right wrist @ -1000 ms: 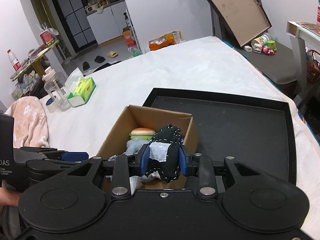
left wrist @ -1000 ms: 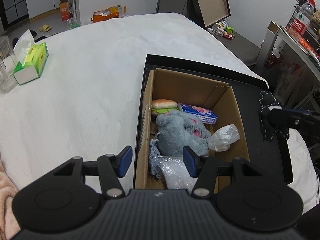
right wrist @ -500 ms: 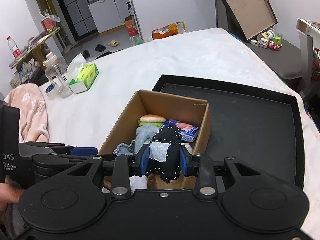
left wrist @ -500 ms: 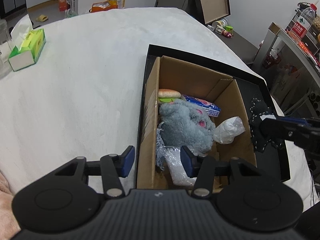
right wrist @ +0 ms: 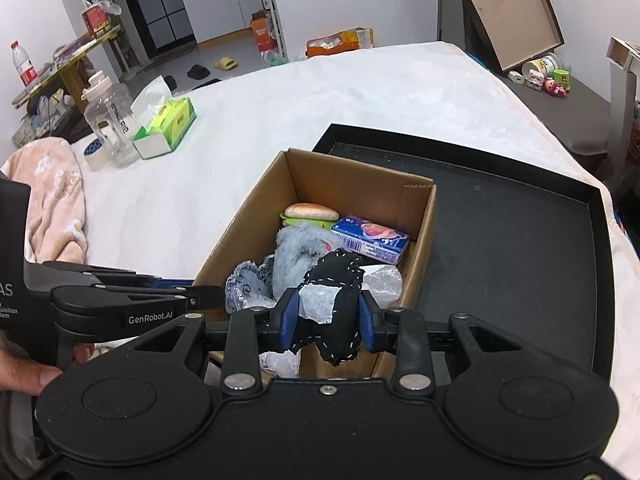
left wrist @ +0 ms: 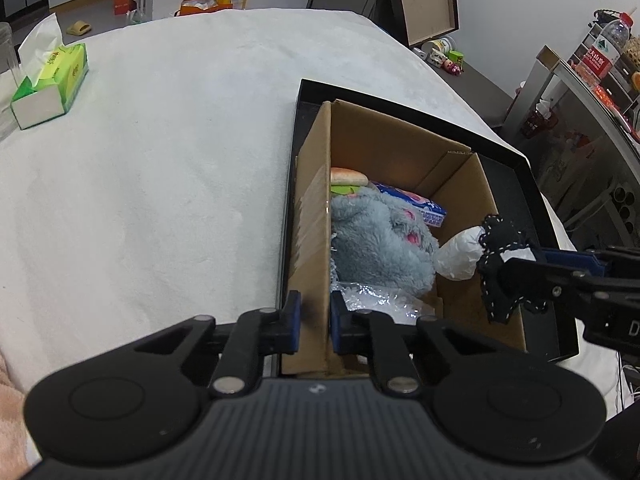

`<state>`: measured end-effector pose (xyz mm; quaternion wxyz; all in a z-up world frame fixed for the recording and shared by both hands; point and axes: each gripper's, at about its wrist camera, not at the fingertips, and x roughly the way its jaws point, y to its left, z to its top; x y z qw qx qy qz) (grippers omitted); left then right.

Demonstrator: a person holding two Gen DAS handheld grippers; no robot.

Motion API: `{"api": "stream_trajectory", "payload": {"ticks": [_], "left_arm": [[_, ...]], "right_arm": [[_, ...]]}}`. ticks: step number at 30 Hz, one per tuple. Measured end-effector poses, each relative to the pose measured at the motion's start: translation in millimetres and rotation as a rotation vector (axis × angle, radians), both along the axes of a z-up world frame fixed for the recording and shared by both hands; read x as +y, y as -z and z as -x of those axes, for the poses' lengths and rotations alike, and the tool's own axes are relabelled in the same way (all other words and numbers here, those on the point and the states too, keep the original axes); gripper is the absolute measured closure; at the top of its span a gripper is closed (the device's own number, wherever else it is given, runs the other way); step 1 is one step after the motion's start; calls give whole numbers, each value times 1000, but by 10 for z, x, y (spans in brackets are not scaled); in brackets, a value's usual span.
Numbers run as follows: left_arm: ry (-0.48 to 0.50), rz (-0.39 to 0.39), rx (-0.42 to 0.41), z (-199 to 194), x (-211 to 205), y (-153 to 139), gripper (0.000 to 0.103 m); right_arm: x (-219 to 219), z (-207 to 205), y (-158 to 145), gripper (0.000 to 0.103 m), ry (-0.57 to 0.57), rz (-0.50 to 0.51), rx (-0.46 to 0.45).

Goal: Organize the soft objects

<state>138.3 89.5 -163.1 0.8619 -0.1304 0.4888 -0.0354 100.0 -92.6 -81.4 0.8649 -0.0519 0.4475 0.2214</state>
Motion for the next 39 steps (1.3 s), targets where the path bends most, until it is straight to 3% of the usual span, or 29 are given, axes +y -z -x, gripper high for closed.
{"api": "stream_trajectory", "payload": {"ticks": [8, 11, 13, 39], "left_arm": [[1, 10, 2, 6, 29, 22, 90], [3, 13, 1, 12, 34, 21, 90], [2, 17, 2, 15, 44, 23, 90], [1, -20, 5, 5, -6, -71, 87]], "right_arm": [[132, -3, 119, 70, -3, 72, -4], [182, -23, 201, 66, -5, 95, 2], [204, -35, 248, 58, -1, 118, 11], [-312, -48, 100, 55, 100, -62, 51]]}}
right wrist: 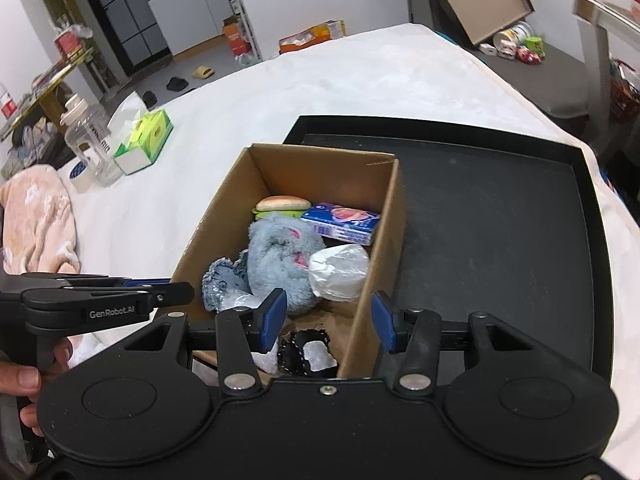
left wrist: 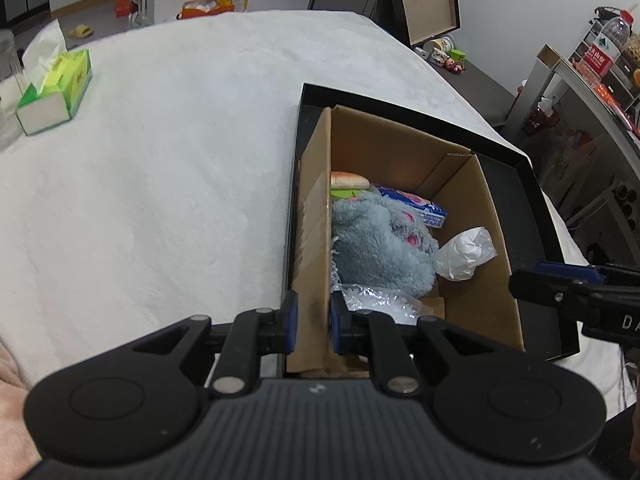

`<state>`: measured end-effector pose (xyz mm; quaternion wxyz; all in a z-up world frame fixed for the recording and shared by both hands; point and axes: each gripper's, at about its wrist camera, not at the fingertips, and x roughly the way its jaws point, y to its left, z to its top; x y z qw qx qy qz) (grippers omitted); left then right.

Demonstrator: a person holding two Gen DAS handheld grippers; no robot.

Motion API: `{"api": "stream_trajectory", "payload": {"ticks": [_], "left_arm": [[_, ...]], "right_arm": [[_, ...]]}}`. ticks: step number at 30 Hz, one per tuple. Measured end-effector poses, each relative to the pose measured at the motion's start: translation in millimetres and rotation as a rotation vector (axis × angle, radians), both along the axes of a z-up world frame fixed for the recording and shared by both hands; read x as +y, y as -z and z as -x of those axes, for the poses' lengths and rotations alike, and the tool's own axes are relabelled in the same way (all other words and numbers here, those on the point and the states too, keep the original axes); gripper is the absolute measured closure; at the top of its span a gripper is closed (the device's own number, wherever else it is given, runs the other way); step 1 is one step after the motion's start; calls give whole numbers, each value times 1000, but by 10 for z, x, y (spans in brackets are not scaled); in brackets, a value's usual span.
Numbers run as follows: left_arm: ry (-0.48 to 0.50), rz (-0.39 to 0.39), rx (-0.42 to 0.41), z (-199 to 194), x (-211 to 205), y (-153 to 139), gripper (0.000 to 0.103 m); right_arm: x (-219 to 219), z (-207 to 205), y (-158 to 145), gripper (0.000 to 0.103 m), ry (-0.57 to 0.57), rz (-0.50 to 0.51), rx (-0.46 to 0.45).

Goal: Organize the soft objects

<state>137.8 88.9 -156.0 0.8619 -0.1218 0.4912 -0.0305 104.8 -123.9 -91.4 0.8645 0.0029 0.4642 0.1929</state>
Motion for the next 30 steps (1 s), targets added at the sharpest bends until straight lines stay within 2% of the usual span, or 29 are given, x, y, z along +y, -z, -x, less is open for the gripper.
{"api": "stream_trajectory", "payload": {"ticks": [5, 7, 9, 11, 12, 15, 19, 21, 30], "left_arm": [[18, -21, 4, -29, -84, -90, 85], [22, -35, 8, -45, -126, -134, 78], [27, -45, 10, -55, -172, -187, 57], [27, -50, 15, -68, -216, -239, 45], [29, -51, 12, -71, -241, -268, 39], [47, -68, -2, -78, -348, -361, 32], [50, -82, -23, -87, -496, -482, 24], [38, -81, -31, -93, -549, -529, 14], [35, -101, -60, -61, -844, -726, 0]], "right_arm": [[-197, -2, -9, 44, 40, -44, 3], [-277, -4, -16, 35, 57, -54, 3], [-367, -10, -17, 25, 77, -64, 5], [-455, -14, -21, 18, 98, -70, 2], [-506, -16, -24, 14, 106, -74, 3], [-625, -7, -31, 5, 124, -86, 2], [-795, 4, -50, 0, 156, -107, -1], [-876, 13, -71, 0, 165, -111, -6], [-1207, 98, -177, 0, 208, -124, -32]]}}
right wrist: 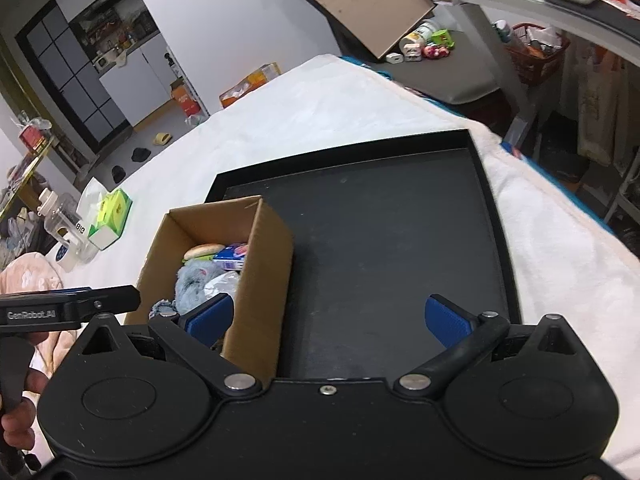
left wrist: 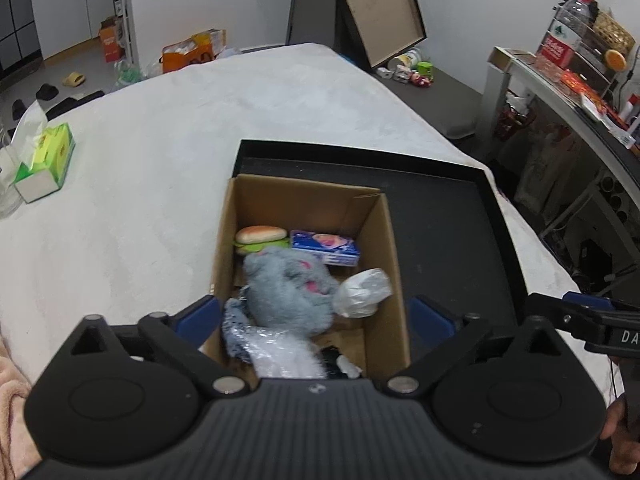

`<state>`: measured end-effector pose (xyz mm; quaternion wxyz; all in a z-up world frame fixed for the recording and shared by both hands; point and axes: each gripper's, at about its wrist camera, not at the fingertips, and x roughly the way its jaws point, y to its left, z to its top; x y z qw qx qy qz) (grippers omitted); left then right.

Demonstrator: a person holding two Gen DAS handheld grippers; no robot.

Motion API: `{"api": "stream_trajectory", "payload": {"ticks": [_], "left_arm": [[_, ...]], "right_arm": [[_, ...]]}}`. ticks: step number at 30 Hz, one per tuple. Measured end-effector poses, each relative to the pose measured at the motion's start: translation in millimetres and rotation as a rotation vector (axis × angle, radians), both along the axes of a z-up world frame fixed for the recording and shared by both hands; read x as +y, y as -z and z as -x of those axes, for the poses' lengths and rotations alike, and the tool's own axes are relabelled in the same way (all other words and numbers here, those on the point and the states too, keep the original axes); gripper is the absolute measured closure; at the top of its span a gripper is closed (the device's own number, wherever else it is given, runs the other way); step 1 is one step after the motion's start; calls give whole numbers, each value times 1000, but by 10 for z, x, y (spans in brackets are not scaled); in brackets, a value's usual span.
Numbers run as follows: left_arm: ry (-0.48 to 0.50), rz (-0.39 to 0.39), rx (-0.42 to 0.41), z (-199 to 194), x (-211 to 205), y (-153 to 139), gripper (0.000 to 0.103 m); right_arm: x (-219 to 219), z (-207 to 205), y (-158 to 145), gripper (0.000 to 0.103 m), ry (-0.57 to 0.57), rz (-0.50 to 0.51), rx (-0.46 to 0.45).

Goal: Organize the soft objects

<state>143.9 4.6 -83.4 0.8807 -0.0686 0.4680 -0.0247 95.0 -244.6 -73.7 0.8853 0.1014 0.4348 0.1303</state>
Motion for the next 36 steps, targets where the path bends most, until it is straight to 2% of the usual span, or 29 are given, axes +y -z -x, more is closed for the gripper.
{"api": "stream_trajectory", "payload": {"ticks": [15, 36], "left_arm": [[22, -34, -79, 262, -316, -406, 0], [28, -26, -135, 818, -318, -909, 0]], "right_arm": [[-299, 253, -291, 0, 55, -13, -61], [-358, 735, -810, 0, 94, -6, -141]]}}
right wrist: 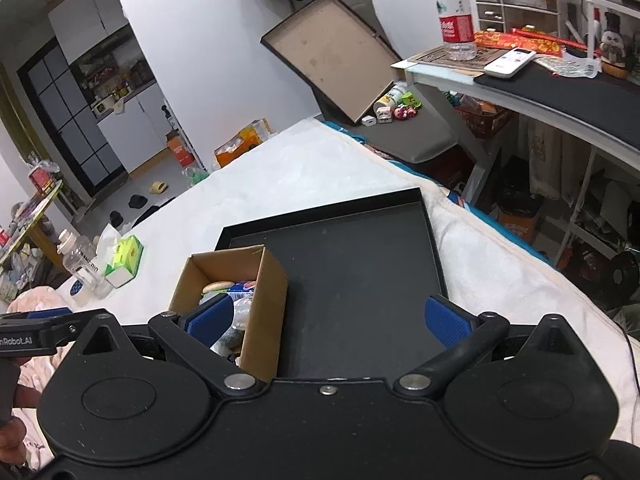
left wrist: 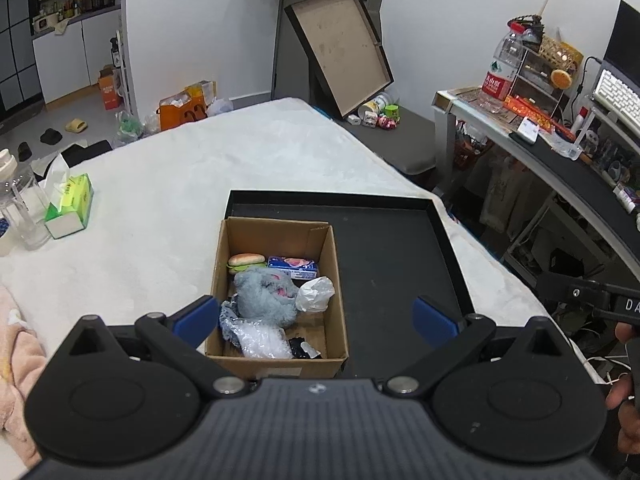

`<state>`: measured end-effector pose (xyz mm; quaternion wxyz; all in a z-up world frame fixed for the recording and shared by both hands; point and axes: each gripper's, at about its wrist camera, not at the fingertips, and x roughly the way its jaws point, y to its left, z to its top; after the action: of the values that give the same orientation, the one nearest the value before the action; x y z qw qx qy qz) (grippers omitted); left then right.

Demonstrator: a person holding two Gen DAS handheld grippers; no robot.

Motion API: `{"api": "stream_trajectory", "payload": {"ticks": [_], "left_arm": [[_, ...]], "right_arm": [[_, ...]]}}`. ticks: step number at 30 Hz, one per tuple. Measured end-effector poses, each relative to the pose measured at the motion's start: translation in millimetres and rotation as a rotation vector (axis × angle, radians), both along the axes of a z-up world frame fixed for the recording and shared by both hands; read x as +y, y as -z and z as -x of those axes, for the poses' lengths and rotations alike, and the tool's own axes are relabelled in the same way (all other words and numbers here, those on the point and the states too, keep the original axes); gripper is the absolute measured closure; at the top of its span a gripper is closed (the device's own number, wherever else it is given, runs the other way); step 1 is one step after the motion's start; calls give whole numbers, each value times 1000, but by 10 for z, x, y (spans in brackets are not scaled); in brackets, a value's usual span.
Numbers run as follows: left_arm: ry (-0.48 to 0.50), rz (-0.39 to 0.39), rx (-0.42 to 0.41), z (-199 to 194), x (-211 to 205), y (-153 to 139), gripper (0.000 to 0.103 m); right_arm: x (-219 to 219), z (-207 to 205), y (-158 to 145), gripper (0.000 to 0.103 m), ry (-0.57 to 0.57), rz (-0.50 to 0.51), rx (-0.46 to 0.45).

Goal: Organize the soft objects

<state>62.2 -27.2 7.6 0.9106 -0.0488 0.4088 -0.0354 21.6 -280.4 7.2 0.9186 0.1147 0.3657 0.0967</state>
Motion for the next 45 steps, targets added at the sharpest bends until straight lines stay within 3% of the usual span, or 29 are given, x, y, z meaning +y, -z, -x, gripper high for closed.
{"api": "stream_trajectory", "payload": {"ticks": [21, 37, 45], "left_arm": [[-22, 4, -116, 679, 57, -427, 0], [-69, -6, -169, 1101, 209, -558, 0], [-76, -8, -177, 1296, 199, -563, 0]], "right_arm": [[69, 583, -483, 0, 10, 26, -109], [137, 901, -640, 0, -15, 21, -191], [289, 1101, -636, 0, -23, 48, -165]]}}
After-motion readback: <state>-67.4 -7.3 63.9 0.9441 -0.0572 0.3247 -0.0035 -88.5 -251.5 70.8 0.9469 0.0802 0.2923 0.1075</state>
